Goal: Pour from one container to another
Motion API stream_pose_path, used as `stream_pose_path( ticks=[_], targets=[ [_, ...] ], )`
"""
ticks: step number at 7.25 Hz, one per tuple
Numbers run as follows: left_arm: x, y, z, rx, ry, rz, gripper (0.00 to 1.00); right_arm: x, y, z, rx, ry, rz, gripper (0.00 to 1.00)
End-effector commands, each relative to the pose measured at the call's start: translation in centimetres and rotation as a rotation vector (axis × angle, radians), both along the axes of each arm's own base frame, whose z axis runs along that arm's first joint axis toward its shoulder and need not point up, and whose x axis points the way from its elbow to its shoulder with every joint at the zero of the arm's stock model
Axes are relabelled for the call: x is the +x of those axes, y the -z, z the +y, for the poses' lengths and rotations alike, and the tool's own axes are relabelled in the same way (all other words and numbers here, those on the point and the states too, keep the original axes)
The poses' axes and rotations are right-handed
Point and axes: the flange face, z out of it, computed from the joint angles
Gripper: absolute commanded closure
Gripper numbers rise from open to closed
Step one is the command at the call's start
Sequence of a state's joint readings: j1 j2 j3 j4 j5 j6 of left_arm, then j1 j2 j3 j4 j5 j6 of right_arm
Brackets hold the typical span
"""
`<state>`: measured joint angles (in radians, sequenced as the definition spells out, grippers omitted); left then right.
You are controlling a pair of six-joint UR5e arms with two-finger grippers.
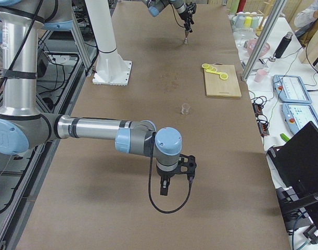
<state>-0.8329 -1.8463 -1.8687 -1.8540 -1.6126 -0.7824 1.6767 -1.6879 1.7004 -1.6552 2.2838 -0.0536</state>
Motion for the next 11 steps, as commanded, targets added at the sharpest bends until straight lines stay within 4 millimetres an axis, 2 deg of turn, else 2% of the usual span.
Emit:
stream_pose_path(
  ticks=[1,2,3,4,5,6,7,8,9,10,11],
  targets=[
    [-4.7,-3.8,-3.1,-0.140,-0.146,0.057,0.02,0.0,0.5,-0.1,0.009,-0.001,0.002,0.00],
    [-6.4,-5.7,-3.9,-0.208,-0.227,0.090,0.02,0.0,0.9,-0.1,0.016,-0.001,0.001,0.00],
    [-9.7,-7.6,-5.0,-0.298,-0.289,0.137,0.02,0.0,0.9,-0.1,0.016,-0.001,0.001,0.00],
    [-14.3,-9.7,-6.5,-0.310,-0.328,0.116,0.02,0.0,1.0,-0.2,0.017,-0.001,-0.001,0.00],
    [-16.4,-11.1,-6.6,-0.285,-0.405,0.055,0.02,0.0,1.0,-0.2,0.017,-0.003,-0.004,0.00],
    [-18.9,-12.1,-6.4,-0.349,-0.401,0.040,0.02,0.0,1.0,-0.2,0.017,-0.003,-0.005,0.00],
    [-22.8,-14.9,-5.6,-0.444,-0.377,0.039,0.02,0.0,1.0,-0.2,0.017,-0.003,-0.005,0.00],
    [-25.4,-17.7,-4.5,-0.524,-0.389,0.071,0.02,0.0,1.0,-0.2,0.018,-0.002,-0.006,0.00],
    [-30.4,-21.6,-4.3,-0.614,-0.327,0.143,0.02,0.0,1.3,-0.2,0.022,-0.001,-0.004,0.00],
    [-33.8,-26.9,-2.9,-0.622,-0.365,0.177,0.02,0.0,1.6,-0.2,0.027,-0.001,-0.004,0.00],
    [-35.7,-29.3,-1.9,-0.650,-0.350,0.189,0.02,-0.1,1.6,-0.2,0.028,0.000,-0.003,0.00]
  ],
)
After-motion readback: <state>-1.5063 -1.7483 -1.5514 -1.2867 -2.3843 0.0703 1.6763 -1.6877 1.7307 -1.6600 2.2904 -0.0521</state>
